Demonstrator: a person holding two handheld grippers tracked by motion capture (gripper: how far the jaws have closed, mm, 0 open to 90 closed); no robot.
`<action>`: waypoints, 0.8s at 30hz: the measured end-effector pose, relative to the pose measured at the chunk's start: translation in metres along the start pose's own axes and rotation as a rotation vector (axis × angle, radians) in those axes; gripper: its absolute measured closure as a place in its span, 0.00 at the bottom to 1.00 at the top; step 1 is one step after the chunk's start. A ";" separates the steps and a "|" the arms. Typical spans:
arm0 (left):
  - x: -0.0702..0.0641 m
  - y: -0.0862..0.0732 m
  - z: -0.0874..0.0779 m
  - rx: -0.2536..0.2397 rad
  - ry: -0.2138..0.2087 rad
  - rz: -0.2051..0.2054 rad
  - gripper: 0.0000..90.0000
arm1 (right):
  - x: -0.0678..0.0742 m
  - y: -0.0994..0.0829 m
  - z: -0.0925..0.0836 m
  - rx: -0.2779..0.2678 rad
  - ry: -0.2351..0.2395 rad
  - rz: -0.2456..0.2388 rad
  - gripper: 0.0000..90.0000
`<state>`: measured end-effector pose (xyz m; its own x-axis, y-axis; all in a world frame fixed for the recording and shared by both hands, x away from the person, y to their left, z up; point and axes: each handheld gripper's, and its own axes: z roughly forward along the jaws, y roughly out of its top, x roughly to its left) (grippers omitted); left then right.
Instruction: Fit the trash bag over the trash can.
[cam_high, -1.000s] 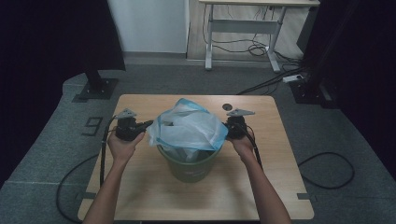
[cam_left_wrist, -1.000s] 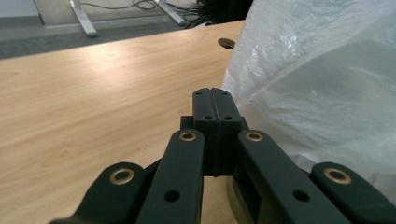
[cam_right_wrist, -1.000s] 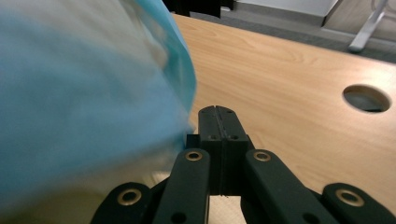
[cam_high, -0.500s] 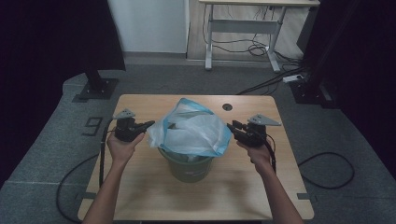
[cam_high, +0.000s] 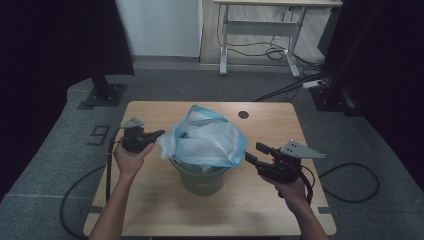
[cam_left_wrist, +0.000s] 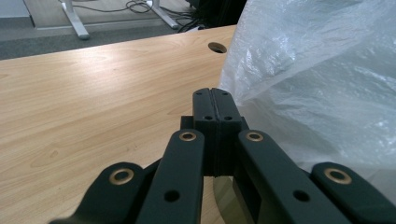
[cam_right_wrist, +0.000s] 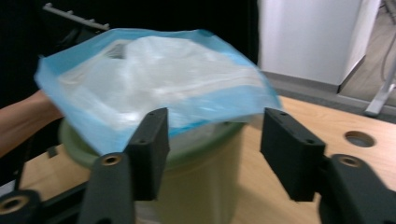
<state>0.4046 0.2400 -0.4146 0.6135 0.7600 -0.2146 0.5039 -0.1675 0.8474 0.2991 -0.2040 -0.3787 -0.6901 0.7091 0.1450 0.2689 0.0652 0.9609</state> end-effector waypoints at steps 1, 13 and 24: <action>-0.001 0.000 0.000 -0.001 0.001 0.001 1.00 | 0.005 0.001 0.001 0.006 0.004 -0.001 0.42; -0.008 -0.001 -0.002 -0.006 -0.004 0.017 1.00 | 0.023 -0.006 0.031 0.064 -0.018 0.007 0.36; -0.010 -0.003 0.000 -0.007 -0.015 0.013 1.00 | 0.030 -0.019 0.028 0.058 -0.054 -0.020 0.84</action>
<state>0.3971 0.2329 -0.4145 0.6288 0.7484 -0.2108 0.4920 -0.1730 0.8532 0.2923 -0.1640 -0.3991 -0.6588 0.7441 0.1111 0.2947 0.1194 0.9481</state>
